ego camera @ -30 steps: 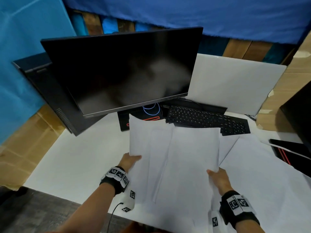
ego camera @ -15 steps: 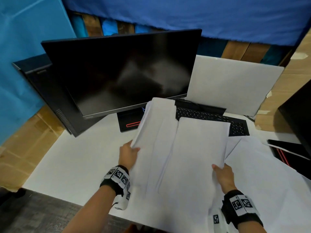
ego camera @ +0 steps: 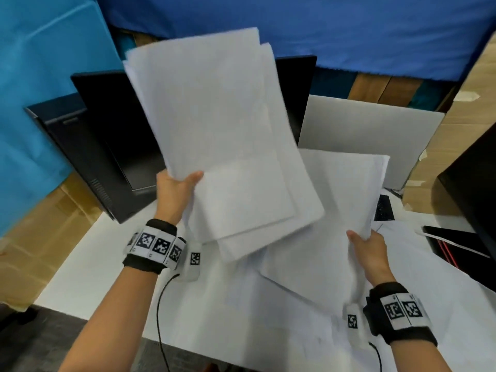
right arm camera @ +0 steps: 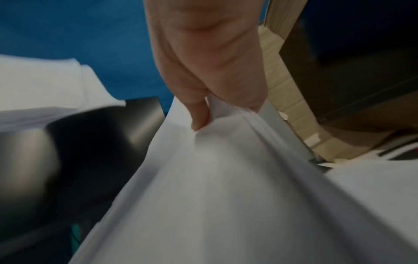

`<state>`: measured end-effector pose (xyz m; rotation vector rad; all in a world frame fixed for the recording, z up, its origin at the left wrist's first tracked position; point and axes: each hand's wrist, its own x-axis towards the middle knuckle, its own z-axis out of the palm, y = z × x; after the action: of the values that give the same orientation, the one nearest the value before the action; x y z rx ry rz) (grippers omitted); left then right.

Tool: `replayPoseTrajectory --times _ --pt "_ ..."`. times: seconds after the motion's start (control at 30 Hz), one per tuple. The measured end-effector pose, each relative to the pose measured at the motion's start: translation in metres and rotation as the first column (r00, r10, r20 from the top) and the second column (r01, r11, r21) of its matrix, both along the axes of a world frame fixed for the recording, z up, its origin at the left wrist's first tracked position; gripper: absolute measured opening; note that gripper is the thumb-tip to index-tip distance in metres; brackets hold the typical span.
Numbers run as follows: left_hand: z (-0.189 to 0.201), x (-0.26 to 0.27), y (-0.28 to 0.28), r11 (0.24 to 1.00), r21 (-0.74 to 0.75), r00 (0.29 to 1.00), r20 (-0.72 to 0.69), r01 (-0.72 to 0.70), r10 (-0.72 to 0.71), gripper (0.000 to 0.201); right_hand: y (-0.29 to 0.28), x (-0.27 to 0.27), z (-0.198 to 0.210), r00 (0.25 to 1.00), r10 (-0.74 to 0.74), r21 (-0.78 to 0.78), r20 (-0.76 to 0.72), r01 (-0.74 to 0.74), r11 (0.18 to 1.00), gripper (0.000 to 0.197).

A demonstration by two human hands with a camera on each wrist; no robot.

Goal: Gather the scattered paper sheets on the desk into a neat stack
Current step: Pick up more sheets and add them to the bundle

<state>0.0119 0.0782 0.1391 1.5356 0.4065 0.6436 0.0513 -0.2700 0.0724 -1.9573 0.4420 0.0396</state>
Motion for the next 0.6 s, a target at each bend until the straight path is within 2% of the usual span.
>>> replayPoseTrajectory --times 0.1,0.2,0.27,0.37,0.47,0.53,0.6 --pt "-0.02 0.003 -0.029 0.981 -0.115 0.978 -0.118 0.157 -0.171 0.036 0.016 -0.004 0.027 0.985 0.161 0.162 0.059 -0.168 0.972 0.016" --pt "-0.038 0.004 -0.054 0.946 -0.259 0.959 -0.15 0.196 -0.24 0.04 0.025 -0.009 0.045 0.968 0.235 0.388 0.087 -0.251 0.887 0.033" --pt "-0.042 0.006 -0.067 0.9 -0.347 0.936 -0.133 0.264 -0.326 0.037 0.023 -0.011 0.05 0.966 0.237 0.497 0.102 -0.255 0.829 0.034" --pt "-0.039 0.006 -0.079 0.868 -0.323 0.89 -0.133 0.377 -0.436 0.037 0.019 -0.013 0.052 0.948 0.279 0.51 0.154 -0.318 0.799 0.009" --pt "-0.03 0.007 -0.082 0.886 -0.272 0.91 -0.072 0.376 -0.408 0.028 0.016 -0.016 0.06 0.907 0.367 0.382 0.206 -0.419 0.824 0.055" --pt "-0.026 0.007 -0.083 0.891 -0.257 0.92 -0.019 0.374 -0.392 0.029 0.012 -0.017 0.064 0.882 0.4 0.302 0.25 -0.463 0.833 0.072" --pt "-0.025 0.006 -0.084 0.893 -0.236 0.92 0.01 0.383 -0.391 0.031 0.008 -0.018 0.064 0.896 0.359 0.287 0.26 -0.427 0.857 0.095"
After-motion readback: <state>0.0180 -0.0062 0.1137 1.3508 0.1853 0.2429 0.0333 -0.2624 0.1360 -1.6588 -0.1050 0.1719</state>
